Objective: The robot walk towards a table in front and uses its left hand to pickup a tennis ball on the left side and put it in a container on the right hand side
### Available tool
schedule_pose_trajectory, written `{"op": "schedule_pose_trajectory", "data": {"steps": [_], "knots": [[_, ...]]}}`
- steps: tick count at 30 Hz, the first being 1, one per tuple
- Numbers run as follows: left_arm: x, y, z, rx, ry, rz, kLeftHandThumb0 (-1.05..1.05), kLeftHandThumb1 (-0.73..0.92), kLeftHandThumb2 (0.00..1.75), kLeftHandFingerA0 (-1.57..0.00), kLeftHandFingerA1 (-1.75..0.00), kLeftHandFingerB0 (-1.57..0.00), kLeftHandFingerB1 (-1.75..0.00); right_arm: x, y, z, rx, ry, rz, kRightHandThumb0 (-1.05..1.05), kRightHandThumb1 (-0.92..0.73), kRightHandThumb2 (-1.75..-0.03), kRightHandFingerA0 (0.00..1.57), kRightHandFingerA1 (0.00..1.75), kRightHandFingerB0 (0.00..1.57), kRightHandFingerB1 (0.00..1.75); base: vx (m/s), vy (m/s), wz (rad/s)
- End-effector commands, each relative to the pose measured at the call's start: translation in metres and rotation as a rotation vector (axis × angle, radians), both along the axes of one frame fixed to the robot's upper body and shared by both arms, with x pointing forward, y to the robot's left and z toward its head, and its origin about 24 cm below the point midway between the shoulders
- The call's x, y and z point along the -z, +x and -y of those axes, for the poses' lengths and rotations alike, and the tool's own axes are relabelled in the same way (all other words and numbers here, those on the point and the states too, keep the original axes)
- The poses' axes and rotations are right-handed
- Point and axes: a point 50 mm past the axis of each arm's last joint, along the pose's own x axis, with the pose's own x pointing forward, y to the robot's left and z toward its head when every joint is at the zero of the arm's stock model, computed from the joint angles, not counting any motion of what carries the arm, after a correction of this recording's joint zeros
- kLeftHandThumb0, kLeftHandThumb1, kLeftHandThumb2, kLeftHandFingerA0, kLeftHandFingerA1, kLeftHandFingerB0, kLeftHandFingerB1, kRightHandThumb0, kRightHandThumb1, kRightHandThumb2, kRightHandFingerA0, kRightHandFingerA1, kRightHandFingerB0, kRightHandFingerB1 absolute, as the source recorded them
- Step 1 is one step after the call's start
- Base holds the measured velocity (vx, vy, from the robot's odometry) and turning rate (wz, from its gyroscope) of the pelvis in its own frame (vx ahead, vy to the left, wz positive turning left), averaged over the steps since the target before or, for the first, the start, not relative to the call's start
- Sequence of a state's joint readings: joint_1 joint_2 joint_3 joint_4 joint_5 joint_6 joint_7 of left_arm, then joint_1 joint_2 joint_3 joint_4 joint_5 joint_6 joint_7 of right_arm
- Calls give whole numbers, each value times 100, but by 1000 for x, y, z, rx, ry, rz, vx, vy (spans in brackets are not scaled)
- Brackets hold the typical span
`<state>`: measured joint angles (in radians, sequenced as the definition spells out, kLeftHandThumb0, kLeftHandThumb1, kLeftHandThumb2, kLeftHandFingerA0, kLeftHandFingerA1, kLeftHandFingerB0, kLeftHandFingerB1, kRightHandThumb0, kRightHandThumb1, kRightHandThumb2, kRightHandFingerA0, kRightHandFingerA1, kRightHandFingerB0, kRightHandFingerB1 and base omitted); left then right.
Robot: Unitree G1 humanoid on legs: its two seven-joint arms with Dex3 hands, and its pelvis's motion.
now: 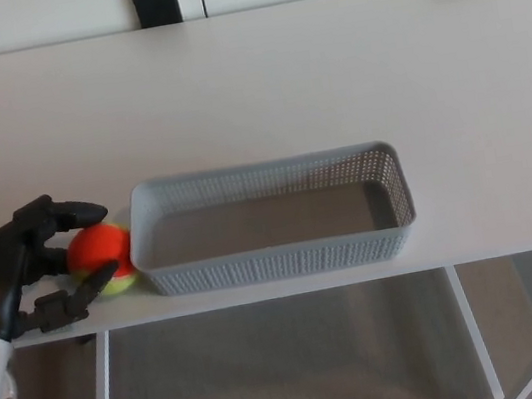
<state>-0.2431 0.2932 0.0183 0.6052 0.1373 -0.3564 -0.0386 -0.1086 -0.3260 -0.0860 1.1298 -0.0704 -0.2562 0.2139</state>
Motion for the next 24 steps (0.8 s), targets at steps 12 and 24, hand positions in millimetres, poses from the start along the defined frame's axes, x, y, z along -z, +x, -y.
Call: {"op": "schedule_pose_trajectory", "data": {"steps": [12, 24], "knots": [[-30, -3, -23, -62, -74, 121, -11, 85, 70, -100, -137, -73, -109, -1, -2, 6, 6, -17, -28, -40, -62, -58, 54, 44, 47, 38, 0, 0, 0], [-53, -2, -31, -59, -87, 227, -10, 86, 68, -106, -134, -73, -109, -4, 4, 6, -13, -28, -24, -40, -61, -58, 56, 45, 48, 38, 0, 0, 0]]}}
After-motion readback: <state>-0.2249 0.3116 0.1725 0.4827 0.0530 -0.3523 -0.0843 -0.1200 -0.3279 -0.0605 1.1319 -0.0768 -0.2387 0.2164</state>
